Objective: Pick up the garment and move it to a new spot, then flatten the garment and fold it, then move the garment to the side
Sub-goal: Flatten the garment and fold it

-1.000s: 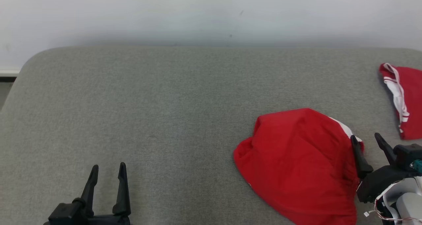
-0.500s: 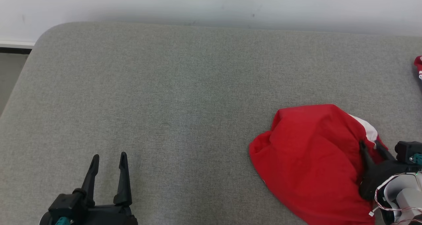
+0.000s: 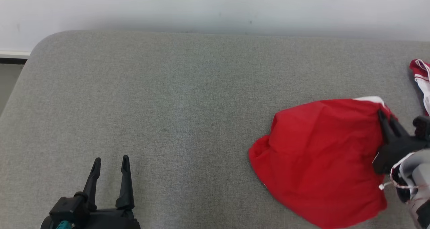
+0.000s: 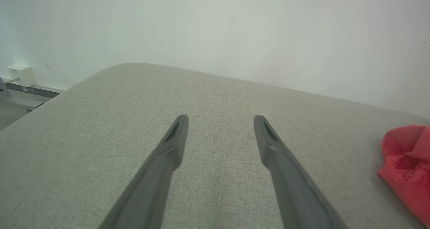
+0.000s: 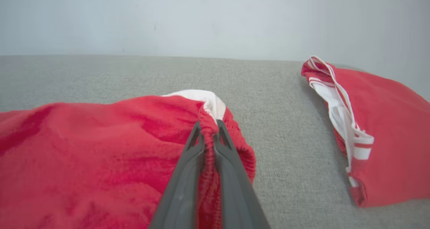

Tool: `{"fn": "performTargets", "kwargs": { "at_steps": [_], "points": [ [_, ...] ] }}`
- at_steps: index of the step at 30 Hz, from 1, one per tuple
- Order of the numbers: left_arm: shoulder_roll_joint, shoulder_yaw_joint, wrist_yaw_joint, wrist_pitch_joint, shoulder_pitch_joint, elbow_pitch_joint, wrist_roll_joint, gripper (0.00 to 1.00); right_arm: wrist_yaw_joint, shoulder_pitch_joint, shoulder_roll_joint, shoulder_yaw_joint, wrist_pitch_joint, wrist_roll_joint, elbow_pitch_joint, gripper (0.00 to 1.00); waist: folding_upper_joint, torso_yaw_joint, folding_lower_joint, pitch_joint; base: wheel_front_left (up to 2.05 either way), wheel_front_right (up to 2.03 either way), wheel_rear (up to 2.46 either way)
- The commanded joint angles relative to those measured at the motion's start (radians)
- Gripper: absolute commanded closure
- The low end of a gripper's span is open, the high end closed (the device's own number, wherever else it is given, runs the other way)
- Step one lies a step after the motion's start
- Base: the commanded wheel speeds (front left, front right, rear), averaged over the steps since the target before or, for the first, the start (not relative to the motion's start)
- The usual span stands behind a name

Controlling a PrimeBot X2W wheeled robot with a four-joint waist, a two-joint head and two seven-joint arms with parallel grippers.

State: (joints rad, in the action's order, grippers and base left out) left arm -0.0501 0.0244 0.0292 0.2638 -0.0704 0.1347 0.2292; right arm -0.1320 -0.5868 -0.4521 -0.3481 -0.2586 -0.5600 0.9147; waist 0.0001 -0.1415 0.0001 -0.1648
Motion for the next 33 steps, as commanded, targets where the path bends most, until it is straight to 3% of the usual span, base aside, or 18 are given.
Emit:
{"fn": "performTargets", "kwargs": {
  "at_steps": [1,10,18,27,33],
  "points": [
    [-0.001,0.000,0.000,0.000,-0.001,0.003,0.003,0.00,0.003,-0.034,-0.019,-0.001,-0.006,0.001,-0.018,1.00,-0.0001,0.001,-0.0001,0.008,0.00,0.00,0.00],
    [-0.001,-0.004,0.003,0.000,0.018,0.008,0.007,0.00,0.003,-0.187,-0.068,0.031,-0.007,0.053,-0.141,1.00,-0.0001,-0.013,-0.0001,0.044,0.00,0.00,0.00],
    [-0.001,-0.001,0.002,0.000,0.039,0.006,0.010,0.00,0.003,-0.274,-0.070,-0.006,0.010,0.115,-0.195,1.00,-0.0001,-0.036,-0.0001,0.081,0.00,0.00,0.00],
    [-0.001,0.018,-0.006,0.000,0.048,0.006,0.032,0.00,0.003,-0.163,0.053,-0.096,0.033,0.083,-0.234,1.00,-0.0001,-0.067,-0.0001,0.086,0.00,0.00,0.00],
    [-0.001,0.033,0.002,0.000,0.027,0.020,0.041,0.00,0.003,-0.116,0.204,-0.157,0.019,0.061,-0.187,1.00,-0.0001,-0.102,-0.0001,0.077,0.00,0.00,0.00]
  ]
}}
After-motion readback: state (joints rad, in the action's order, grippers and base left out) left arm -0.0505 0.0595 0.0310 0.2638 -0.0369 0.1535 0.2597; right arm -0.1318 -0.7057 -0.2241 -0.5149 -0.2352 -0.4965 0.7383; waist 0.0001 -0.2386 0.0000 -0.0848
